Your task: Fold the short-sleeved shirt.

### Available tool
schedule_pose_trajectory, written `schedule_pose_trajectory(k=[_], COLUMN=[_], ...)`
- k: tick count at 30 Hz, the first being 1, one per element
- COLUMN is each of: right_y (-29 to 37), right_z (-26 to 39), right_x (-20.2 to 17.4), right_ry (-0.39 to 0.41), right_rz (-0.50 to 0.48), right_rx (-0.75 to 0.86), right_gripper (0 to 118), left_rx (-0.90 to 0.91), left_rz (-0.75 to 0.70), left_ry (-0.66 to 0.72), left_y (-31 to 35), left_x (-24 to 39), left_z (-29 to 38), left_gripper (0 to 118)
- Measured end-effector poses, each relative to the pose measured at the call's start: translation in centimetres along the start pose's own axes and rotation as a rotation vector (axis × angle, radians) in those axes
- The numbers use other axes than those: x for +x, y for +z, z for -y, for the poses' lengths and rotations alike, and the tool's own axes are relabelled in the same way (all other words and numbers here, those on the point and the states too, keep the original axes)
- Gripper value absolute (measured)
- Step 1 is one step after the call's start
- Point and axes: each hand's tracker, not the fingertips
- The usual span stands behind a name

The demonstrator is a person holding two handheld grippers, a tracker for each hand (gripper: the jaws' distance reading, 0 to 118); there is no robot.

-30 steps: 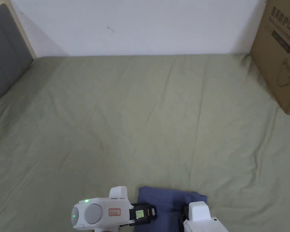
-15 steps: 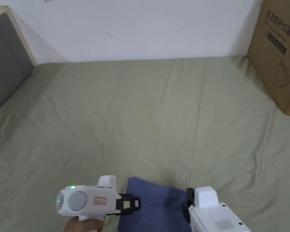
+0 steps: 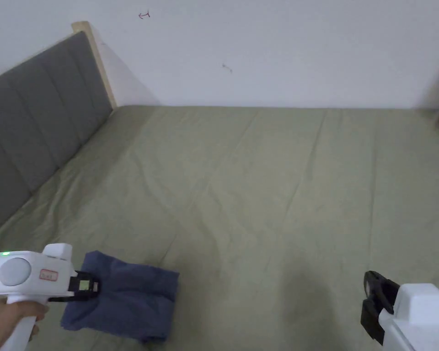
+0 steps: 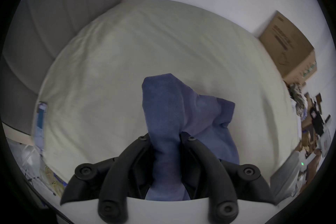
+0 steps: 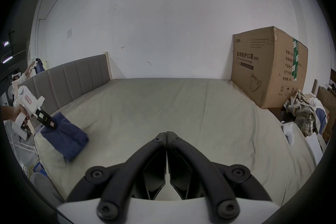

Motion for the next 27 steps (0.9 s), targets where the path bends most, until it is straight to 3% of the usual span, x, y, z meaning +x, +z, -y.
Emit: schedule_pose_trajectory(k=[5, 12, 15, 17, 19, 21, 27], right_y=[-1.7, -3.6, -3.1, -2.4, -1.5, -0.3, 3.9], right_z=[-0.7, -0.1, -0.2, -0.6, -1.1, -2.0, -5.6], right_x=[-0.9, -1.0, -0.8, -0.7, -0.3, 0.1, 1.9], right_ry=[0.008, -0.02, -0.019, -0.025, -0.027, -0.029, -0.055], right_rz=[-0.002, 0.005, 0.011, 0.015, 0.021, 0.028, 0.054], right_rx=[0.001, -0.044, -0.046, -0.04, -0.029, -0.007, 0.084], right_gripper=[0, 0, 0, 0, 0, 0, 0], left_rx=[-0.06, -0.103, -0.105, -0.045, 0.026, 0.101, 0.267], left_rz=[-0.108, -0.117, -0.128, -0.167, -0.134, -0.118, -0.098], left_ry=[0.064, 0.087, 0.111, 0.153, 0.196, 0.231, 0.116], left_y=[-2.1, -5.4, -5.7, -4.8, -3.4, -1.4, 6.6], left_x=[-6.6, -7.3, -7.7, -7.4, -7.2, -6.2, 0.1], left_z=[-2.0, -1.5, -1.6, -1.6, -1.8, -2.1, -2.7], left_gripper=[23, 27, 49, 53, 81, 94, 94])
